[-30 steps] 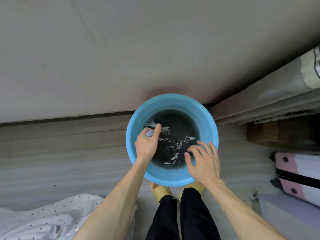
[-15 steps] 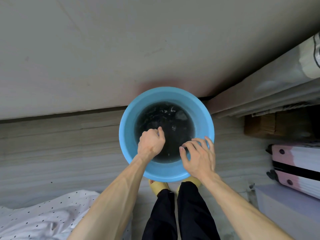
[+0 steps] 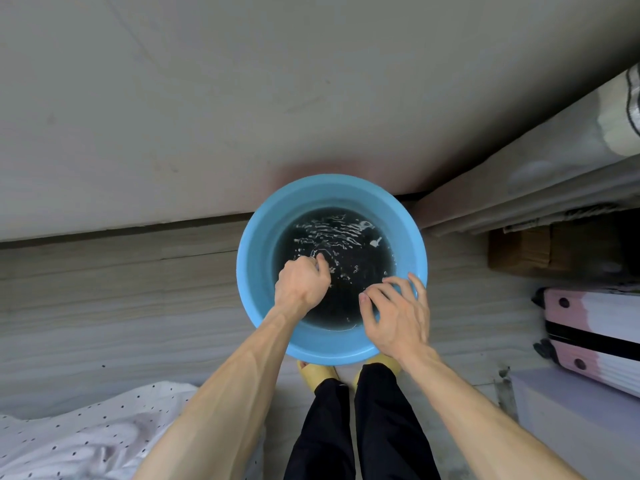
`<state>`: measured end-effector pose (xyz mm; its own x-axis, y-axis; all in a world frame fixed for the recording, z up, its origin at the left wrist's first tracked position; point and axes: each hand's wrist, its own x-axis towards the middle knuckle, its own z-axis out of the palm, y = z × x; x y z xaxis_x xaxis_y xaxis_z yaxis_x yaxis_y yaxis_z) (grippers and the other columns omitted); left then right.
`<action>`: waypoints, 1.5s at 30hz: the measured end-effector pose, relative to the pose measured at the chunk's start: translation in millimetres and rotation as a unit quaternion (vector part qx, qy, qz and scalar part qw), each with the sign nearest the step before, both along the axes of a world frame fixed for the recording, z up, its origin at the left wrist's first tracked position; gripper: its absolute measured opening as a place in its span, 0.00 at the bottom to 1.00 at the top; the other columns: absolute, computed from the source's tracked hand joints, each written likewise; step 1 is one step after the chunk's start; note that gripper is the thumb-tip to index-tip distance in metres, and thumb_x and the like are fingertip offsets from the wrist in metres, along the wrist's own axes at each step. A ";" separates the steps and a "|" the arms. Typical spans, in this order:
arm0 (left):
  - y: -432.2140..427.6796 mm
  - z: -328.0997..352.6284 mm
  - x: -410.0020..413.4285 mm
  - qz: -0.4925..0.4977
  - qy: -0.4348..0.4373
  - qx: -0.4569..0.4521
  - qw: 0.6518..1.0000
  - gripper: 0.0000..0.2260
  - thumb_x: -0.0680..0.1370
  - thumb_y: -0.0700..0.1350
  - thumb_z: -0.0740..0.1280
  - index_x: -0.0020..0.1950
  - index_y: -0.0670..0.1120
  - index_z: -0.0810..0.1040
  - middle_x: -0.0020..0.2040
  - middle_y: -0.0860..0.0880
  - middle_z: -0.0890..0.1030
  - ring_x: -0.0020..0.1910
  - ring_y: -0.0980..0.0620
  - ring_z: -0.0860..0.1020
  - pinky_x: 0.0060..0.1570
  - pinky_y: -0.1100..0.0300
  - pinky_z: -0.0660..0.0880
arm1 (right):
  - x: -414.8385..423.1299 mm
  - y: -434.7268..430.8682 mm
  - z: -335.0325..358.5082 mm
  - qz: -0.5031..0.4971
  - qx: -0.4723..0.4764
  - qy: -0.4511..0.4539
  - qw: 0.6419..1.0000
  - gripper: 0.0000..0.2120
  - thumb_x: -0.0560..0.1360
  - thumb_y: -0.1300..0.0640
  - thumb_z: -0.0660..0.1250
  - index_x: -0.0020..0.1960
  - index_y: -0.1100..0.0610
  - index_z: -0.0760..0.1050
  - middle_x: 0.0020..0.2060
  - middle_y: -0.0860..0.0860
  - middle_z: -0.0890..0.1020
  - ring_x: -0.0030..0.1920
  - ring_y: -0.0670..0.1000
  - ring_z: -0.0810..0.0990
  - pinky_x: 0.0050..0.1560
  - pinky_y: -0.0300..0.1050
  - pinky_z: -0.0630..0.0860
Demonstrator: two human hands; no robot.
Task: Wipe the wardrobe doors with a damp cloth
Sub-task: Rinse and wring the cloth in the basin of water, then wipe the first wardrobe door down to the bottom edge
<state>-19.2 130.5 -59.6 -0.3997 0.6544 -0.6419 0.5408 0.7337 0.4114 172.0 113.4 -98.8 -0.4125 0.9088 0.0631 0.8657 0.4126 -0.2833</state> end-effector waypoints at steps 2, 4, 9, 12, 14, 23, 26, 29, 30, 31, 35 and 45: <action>1.0 2.8 -1.9 0.020 -0.013 -0.020 1.000 0.20 0.81 0.52 0.55 0.32 0.45 0.66 0.34 0.46 0.75 0.36 0.43 0.72 0.40 0.53 0.70 | 1.4 -0.6 -2.1 0.003 -0.006 -0.005 1.000 0.14 0.79 0.49 0.61 0.42 0.51 0.83 0.42 0.44 0.84 0.53 0.53 0.80 0.73 0.53 0.59; 0.7 7.7 -3.6 0.022 -0.037 -0.035 0.998 0.18 0.79 0.53 0.55 0.33 0.46 0.67 0.37 0.46 0.77 0.38 0.43 0.74 0.41 0.53 0.71 | 1.3 1.2 2.2 0.003 -0.040 -0.027 0.999 0.16 0.79 0.46 0.61 0.42 0.51 0.83 0.42 0.44 0.84 0.53 0.52 0.80 0.74 0.53 0.58; 1.6 53.1 -6.3 0.067 -0.165 -0.038 0.983 0.17 0.79 0.59 0.59 0.45 0.47 0.75 0.39 0.48 0.84 0.37 0.47 0.80 0.52 0.46 0.80 | -3.1 10.0 49.2 0.029 -0.267 -0.072 0.961 0.19 0.80 0.39 0.58 0.57 0.48 0.81 0.54 0.45 0.84 0.59 0.49 0.78 0.72 0.48 0.60; 11.8 105.9 0.5 0.141 -0.291 -0.049 0.945 0.16 0.82 0.60 0.59 0.55 0.49 0.77 0.45 0.50 0.81 0.42 0.51 0.79 0.46 0.54 0.79 | -6.9 17.4 110.1 -0.103 -0.434 0.118 0.887 0.18 0.78 0.39 0.65 0.63 0.46 0.77 0.57 0.41 0.82 0.57 0.44 0.79 0.56 0.38 0.74; 19.8 143.2 16.2 0.157 -0.392 -0.073 0.904 0.15 0.83 0.58 0.58 0.53 0.48 0.76 0.41 0.49 0.79 0.35 0.51 0.76 0.37 0.59 0.74 | -5.2 18.1 151.0 -0.166 -0.463 0.255 0.833 0.21 0.74 0.35 0.68 0.63 0.42 0.76 0.54 0.39 0.82 0.54 0.40 0.80 0.55 0.36 0.75; 47.6 295.9 136.9 -0.133 -0.386 0.024 0.913 0.22 0.80 0.41 0.68 0.72 0.47 0.67 0.54 0.50 0.78 0.45 0.54 0.80 0.43 0.57 0.78 | 88.3 -10.1 302.0 -0.376 -0.231 0.491 0.751 0.03 0.75 0.63 0.73 0.49 0.58 0.83 0.42 0.57 0.86 0.46 0.55 0.85 0.52 0.52 0.82; 45.1 344.2 185.6 -0.230 -0.404 0.052 0.884 0.23 0.77 0.50 0.73 0.67 0.49 0.67 0.55 0.52 0.80 0.46 0.55 0.82 0.46 0.54 0.80 | 139.9 -31.9 365.0 -0.406 -0.157 0.516 0.738 0.03 0.75 0.62 0.73 0.49 0.59 0.83 0.39 0.59 0.85 0.39 0.50 0.82 0.42 0.43 0.79; 34.7 391.5 245.7 -0.352 -0.407 0.036 0.842 0.21 0.75 0.56 0.75 0.61 0.50 0.71 0.54 0.51 0.83 0.43 0.56 0.83 0.44 0.55 0.81 | 198.3 -67.5 425.2 -0.422 -0.088 0.515 0.740 0.04 0.77 0.62 0.71 0.48 0.56 0.83 0.35 0.49 0.85 0.36 0.44 0.81 0.40 0.37 0.77; 30.7 404.7 264.2 -0.389 -0.403 0.038 0.827 0.21 0.74 0.56 0.75 0.61 0.50 0.72 0.54 0.51 0.84 0.44 0.55 0.83 0.45 0.55 0.81 | 216.4 -78.5 441.2 -0.427 -0.068 0.509 0.744 0.05 0.78 0.62 0.70 0.48 0.55 0.83 0.35 0.47 0.84 0.36 0.44 0.81 0.41 0.36 0.76; 23.0 423.0 292.4 -0.436 -0.394 0.048 0.807 0.21 0.74 0.56 0.76 0.61 0.51 0.73 0.54 0.50 0.84 0.46 0.54 0.83 0.44 0.55 0.81 | 240.6 -97.0 461.3 -0.438 -0.031 0.499 0.747 0.06 0.78 0.63 0.70 0.48 0.54 0.84 0.35 0.46 0.84 0.37 0.44 0.81 0.42 0.37 0.77; -10.1 485.2 383.5 -0.568 -0.356 0.130 0.731 0.18 0.75 0.55 0.75 0.61 0.51 0.77 0.46 0.52 0.85 0.39 0.55 0.81 0.36 0.60 0.75 | 318.3 -163.2 524.7 -0.479 0.092 0.420 0.766 0.10 0.77 0.62 0.70 0.47 0.48 0.85 0.40 0.45 0.86 0.40 0.42 0.81 0.46 0.37 0.76; -152.9 624.4 547.3 -0.698 -0.341 0.192 0.600 0.16 0.78 0.57 0.70 0.37 0.47 0.80 0.35 0.49 0.75 0.37 0.51 0.71 0.42 0.54 0.68 | 448.7 -356.6 651.8 -0.545 0.318 0.273 0.726 0.08 0.80 0.61 0.66 0.46 0.49 0.78 0.38 0.40 0.83 0.40 0.37 0.81 0.41 0.28 0.71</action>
